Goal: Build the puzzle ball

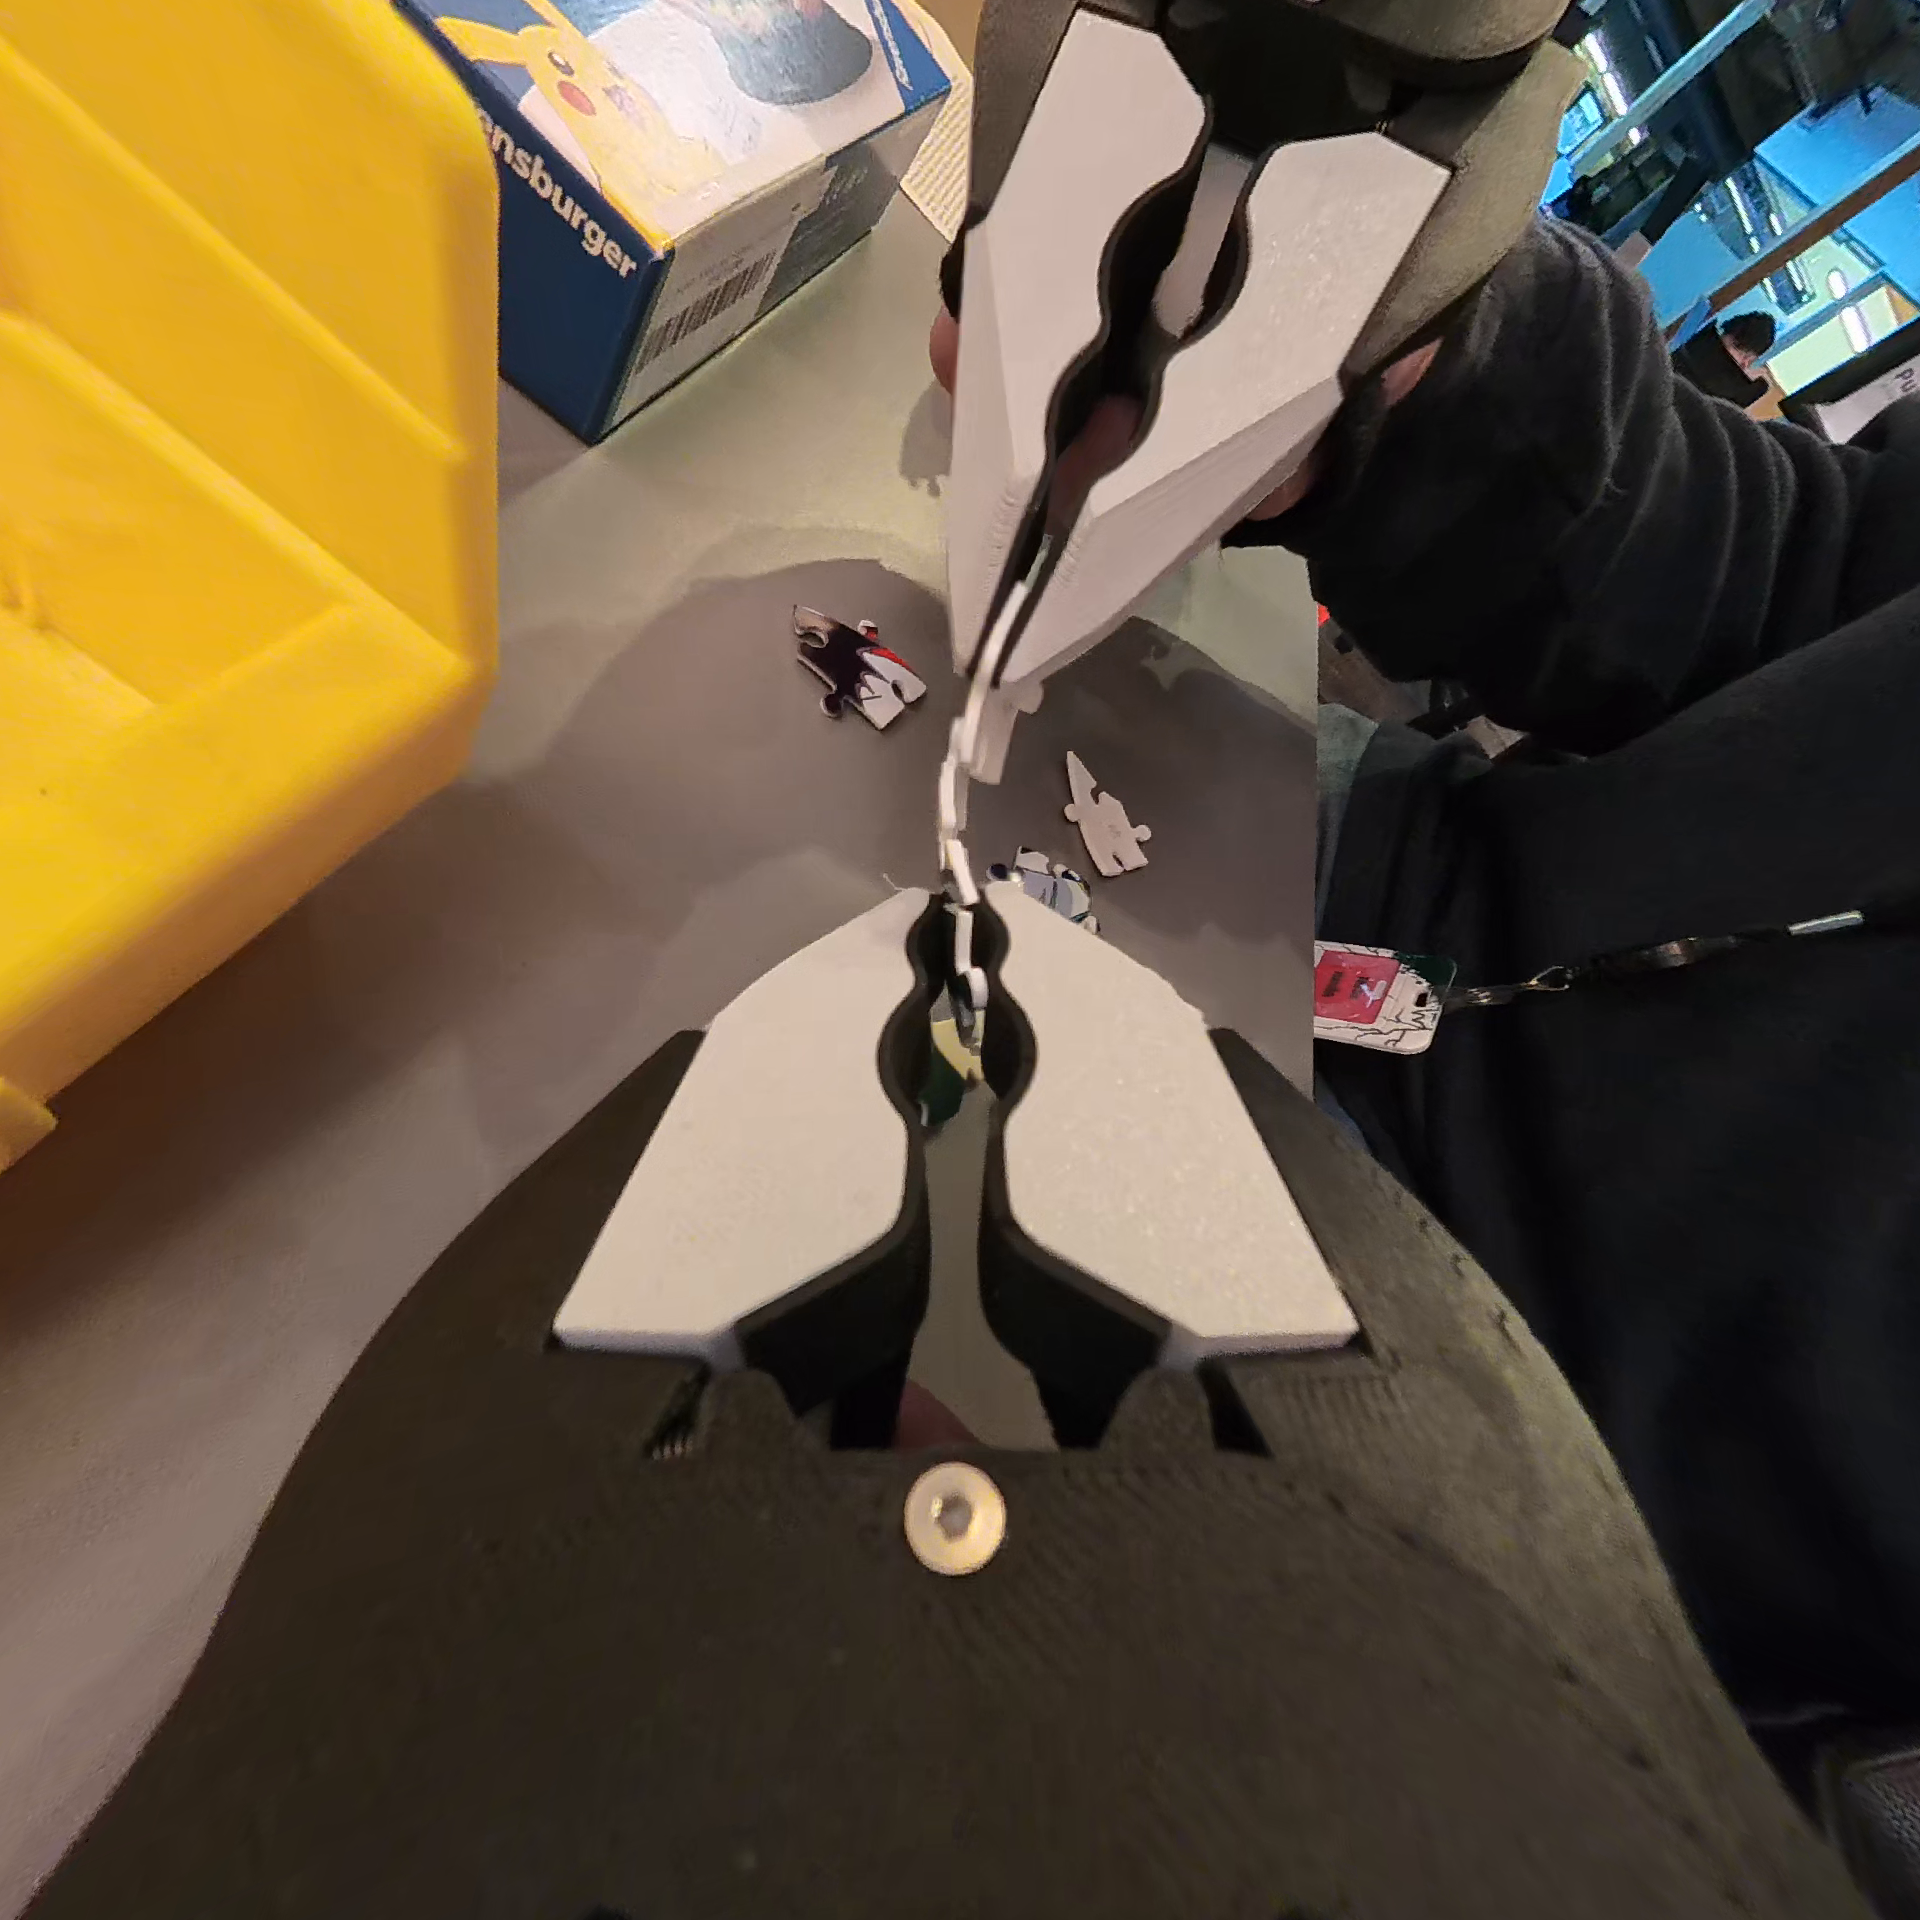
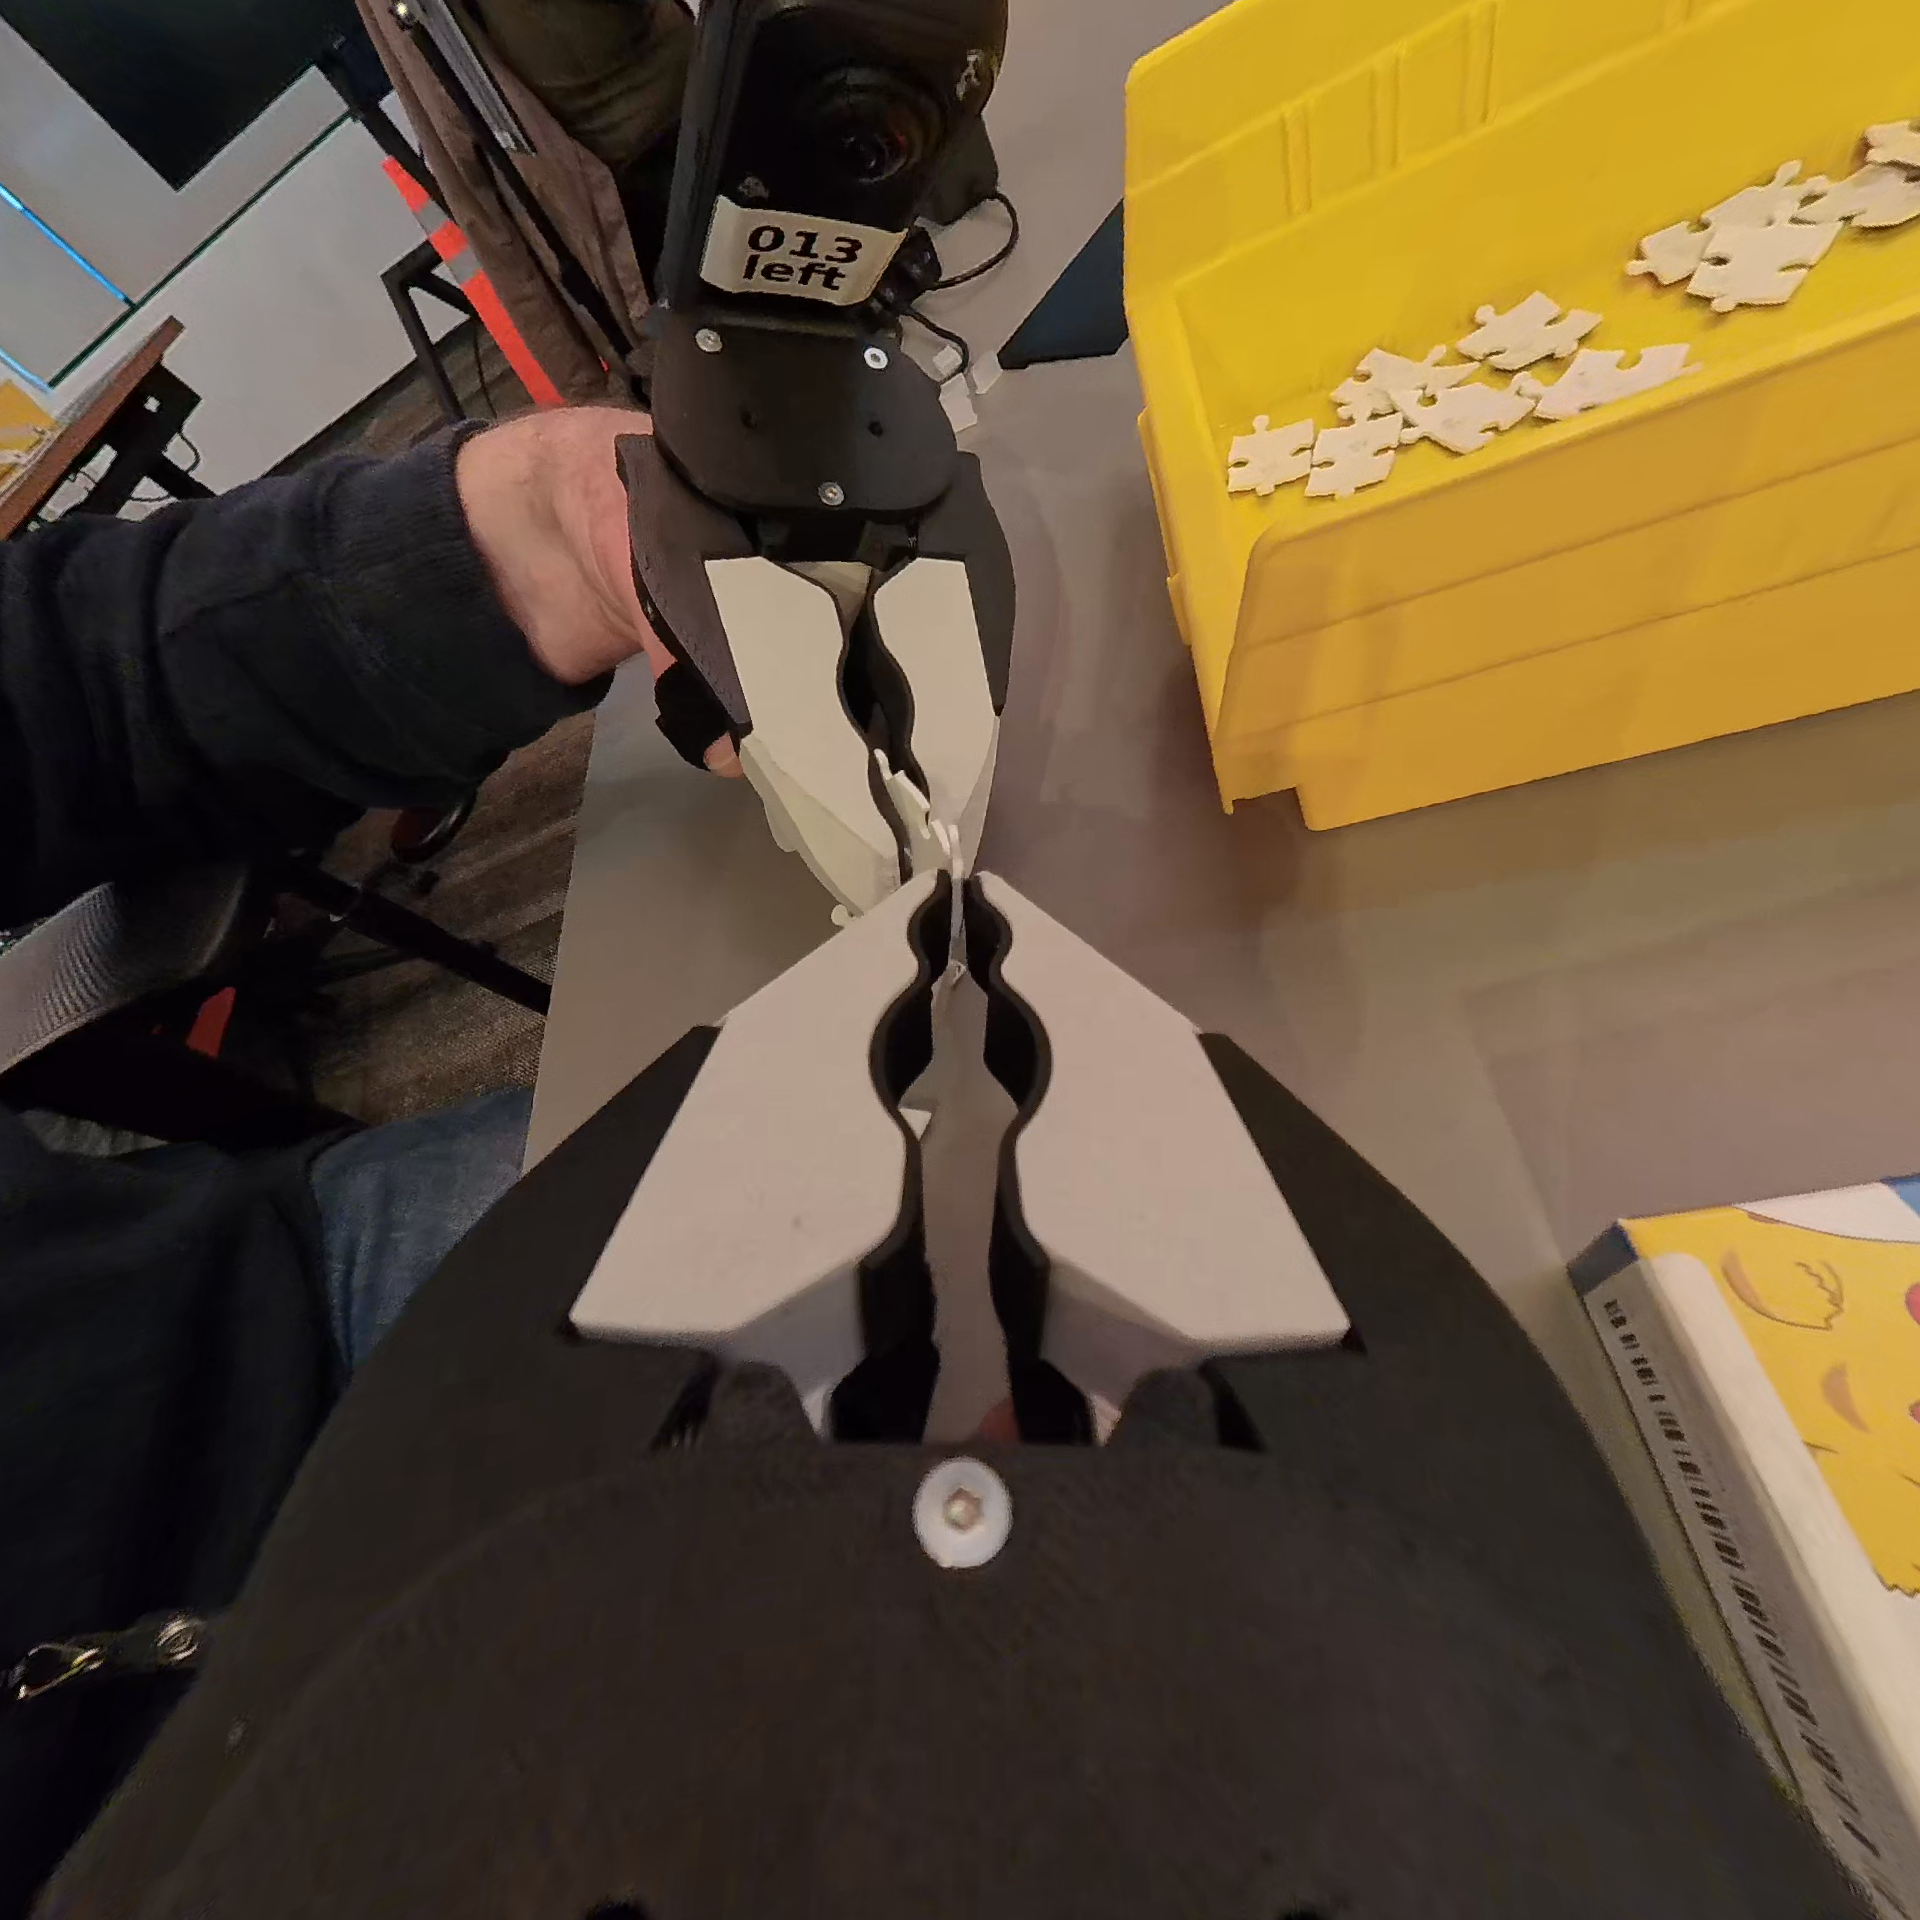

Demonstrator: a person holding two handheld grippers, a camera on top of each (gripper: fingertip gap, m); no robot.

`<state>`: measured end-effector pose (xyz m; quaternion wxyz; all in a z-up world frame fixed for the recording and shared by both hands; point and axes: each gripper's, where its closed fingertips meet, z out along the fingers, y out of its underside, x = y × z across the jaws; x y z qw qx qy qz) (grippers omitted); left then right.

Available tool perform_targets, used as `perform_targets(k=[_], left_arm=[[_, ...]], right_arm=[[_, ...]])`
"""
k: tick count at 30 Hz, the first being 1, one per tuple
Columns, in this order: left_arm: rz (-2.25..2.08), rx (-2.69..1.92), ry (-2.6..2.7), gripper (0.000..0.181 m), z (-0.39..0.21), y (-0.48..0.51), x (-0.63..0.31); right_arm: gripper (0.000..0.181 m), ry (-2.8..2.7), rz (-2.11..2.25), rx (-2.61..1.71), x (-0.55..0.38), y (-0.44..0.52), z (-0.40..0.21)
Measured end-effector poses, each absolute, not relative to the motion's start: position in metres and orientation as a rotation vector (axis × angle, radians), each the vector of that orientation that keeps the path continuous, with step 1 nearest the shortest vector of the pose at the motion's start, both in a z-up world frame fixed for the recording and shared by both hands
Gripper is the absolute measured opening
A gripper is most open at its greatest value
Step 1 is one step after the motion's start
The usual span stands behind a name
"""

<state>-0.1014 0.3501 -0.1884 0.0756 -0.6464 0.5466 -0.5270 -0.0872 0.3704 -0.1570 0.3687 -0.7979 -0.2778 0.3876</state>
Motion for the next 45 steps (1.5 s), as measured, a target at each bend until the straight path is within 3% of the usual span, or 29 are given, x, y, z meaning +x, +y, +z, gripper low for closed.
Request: perform_targets(k=[28, 45], left_arm=[[-1.581, -1.899, 1.728, 0.004, -0.183, 0.344, -0.105], [-1.399, -1.967, 1.89, 0.004, -0.207, 0.341, -0.116]], right_arm=[[0.0, -0.727, 1.043, -2.04, -0.082, 0.365, -0.147], [0.0, -1.287, 0.758, -2.393, -0.082, 0.33, -0.203]])
